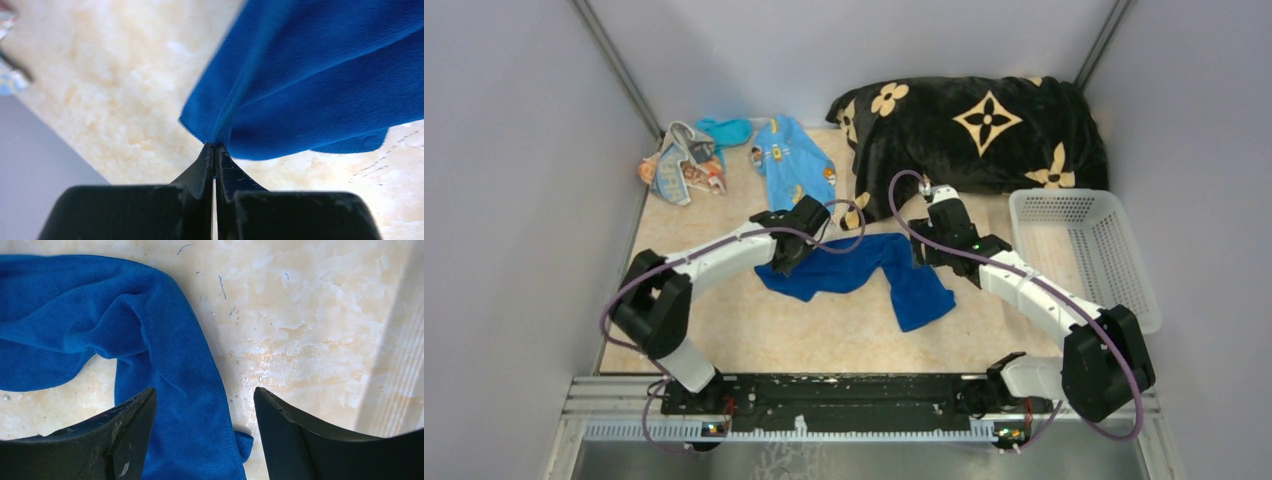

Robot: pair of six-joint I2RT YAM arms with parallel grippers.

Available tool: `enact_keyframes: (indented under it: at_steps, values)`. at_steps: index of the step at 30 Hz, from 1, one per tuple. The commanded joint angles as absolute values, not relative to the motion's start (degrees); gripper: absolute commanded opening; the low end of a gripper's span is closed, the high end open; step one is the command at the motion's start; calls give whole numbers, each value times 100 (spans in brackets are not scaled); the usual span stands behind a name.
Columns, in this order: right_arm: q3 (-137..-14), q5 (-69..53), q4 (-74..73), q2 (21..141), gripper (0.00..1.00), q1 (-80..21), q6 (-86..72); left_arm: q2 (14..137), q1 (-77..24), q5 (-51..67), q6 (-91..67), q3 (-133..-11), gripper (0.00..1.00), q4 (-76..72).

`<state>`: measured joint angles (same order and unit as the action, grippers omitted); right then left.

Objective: Roll the towels
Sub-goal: Flatten out the towel at the center of the board.

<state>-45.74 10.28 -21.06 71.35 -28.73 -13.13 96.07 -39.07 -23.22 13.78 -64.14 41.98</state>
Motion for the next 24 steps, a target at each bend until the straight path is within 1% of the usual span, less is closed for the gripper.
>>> enact_keyframes:
  at_steps: [1,3,8,14,17,21,24]
  values:
    - [-4656,1278,-2154,6976,72,-2792,-1527,8789,-3644,-3347,941,-6182,0,3932]
    - [-4645,1204,-2252,7030,71,-2725,-1584,8573,-3464,-3656,825,-6004,0,3760]
    - [-4499,941,-2590,7058,71,-2581,-1841,8327,-3256,-3889,616,-5769,0,3472]
    - [-3975,-409,-2604,6664,70,-1729,-2247,8341,-2971,-3858,558,-5778,0,3339]
    - [-3761,-770,-2549,6566,69,-1578,-2381,8316,-2912,-3751,560,-5773,0,3285]
    - [-3592,-872,-2571,6480,67,-1558,-2491,8340,-2895,-3707,555,-5741,0,3255]
    - [-3505,-848,-2604,6450,62,-1506,-2495,8363,-2884,-3684,558,-5731,0,3238]
